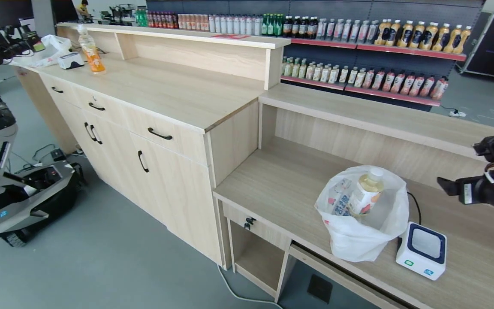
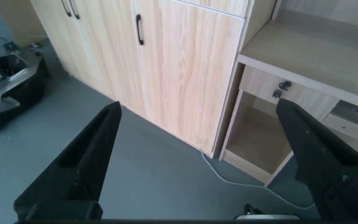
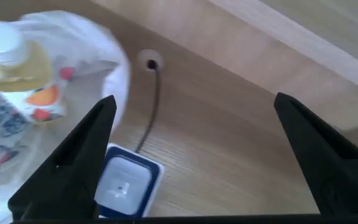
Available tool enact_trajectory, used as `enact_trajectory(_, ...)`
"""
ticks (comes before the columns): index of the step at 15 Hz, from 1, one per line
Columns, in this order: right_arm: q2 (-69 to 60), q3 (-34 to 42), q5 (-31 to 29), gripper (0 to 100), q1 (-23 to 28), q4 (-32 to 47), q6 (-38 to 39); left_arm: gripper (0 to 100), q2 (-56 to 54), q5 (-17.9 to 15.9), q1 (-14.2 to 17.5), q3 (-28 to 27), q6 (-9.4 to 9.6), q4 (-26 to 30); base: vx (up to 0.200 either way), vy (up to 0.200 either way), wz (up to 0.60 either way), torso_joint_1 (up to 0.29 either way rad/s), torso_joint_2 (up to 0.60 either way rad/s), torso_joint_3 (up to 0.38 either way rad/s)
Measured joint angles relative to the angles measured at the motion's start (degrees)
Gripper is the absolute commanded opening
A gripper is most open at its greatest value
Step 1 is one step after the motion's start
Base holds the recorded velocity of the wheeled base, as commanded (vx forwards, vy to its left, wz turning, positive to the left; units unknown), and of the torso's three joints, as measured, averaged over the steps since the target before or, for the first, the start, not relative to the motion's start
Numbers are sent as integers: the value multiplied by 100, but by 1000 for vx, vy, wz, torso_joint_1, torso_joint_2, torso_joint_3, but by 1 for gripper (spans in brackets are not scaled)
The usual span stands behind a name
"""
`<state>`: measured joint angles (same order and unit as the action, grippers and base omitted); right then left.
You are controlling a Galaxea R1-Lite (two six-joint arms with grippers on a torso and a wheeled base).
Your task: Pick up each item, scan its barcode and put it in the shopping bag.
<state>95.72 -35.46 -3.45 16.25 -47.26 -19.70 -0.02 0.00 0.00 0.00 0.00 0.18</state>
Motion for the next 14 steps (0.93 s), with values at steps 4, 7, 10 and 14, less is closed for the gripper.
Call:
enact_trajectory(4,-514,-1315,-1754,100,434,2205,1558,100,0,0,0,0,0,0,0,0,-600,1,6,1)
enact_trajectory(7,-190,-2884,-2783,100,712,4742,3513,100,2,-2,0,0,0,0,0,0,-400,5,-2,2)
enact_trajectory(10,585,-3284,-3150,100,1125,4874,4562,100,0,-2,0,0,0,-7,0,0,0,87,-150,-67)
enact_trajectory(14,1508,-2758,-3172,100,1310,3591,4439,100,0,0,-2,0,0,0,0,0,0,8,-14,-4)
